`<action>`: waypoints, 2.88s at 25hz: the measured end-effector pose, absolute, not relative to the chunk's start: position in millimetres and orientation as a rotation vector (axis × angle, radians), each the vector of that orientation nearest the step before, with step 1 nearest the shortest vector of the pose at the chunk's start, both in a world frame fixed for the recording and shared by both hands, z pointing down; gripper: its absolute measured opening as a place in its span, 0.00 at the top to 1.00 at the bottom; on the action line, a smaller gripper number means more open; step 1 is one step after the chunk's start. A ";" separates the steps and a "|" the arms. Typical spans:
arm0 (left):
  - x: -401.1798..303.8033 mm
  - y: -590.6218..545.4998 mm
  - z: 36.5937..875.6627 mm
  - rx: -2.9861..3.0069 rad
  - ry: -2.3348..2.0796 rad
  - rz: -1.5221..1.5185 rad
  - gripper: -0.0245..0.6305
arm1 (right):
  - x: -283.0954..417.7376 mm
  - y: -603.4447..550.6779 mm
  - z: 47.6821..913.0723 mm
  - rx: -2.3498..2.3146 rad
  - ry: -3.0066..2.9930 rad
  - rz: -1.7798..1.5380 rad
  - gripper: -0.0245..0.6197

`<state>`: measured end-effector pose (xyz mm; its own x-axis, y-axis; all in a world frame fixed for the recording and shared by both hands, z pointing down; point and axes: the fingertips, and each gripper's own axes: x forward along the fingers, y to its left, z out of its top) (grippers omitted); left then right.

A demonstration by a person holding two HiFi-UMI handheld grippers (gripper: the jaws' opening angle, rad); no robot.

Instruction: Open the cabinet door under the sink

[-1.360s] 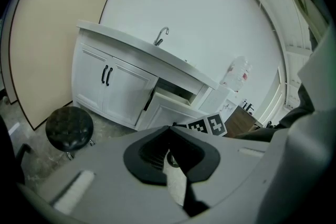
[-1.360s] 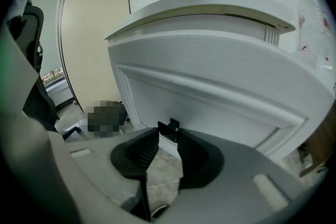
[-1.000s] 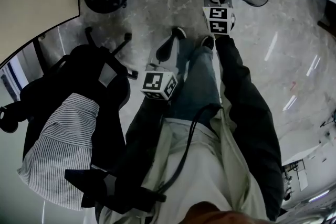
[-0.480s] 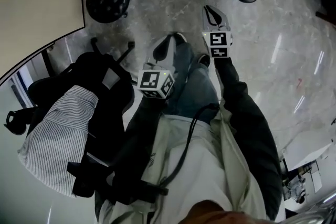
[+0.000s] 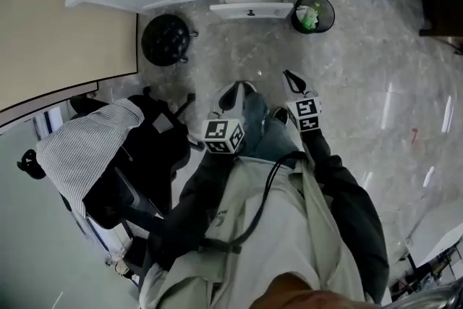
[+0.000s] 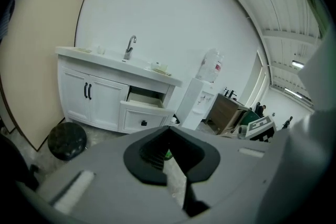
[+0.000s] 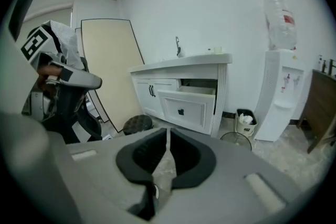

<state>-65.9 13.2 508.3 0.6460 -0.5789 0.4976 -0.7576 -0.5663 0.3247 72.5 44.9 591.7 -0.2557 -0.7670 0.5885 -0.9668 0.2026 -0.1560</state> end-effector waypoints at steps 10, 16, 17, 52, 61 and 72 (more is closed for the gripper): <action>-30.1 89.4 455.4 2.456 -0.998 0.497 0.95 | 88.0 120.5 477.6 1.727 -2.260 0.595 0.93; -12.2 87.1 425.4 2.540 -1.029 0.428 0.95 | 105.1 149.3 430.8 1.765 -2.301 0.476 0.93; -12.5 88.8 422.1 2.549 -1.035 0.419 0.95 | 106.7 155.2 427.4 1.777 -2.298 0.473 0.93; -21.8 123.9 433.2 2.537 -1.083 0.469 0.95 | 85.7 193.6 445.7 1.610 -2.353 0.520 0.93; -14.3 121.0 436.0 2.547 -1.059 0.478 0.95 | 91.5 194.0 448.7 1.629 -2.342 0.534 0.93; -7.2 116.7 435.9 2.564 -1.030 0.485 0.95 | 98.8 192.6 448.8 1.669 -2.323 0.545 0.93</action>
<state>-7.2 116.7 435.9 0.6798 -0.5951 0.4287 -0.7094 -0.6818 0.1784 98.8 192.6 448.8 -0.3254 -0.8599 0.3933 -0.9451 0.2826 -0.1642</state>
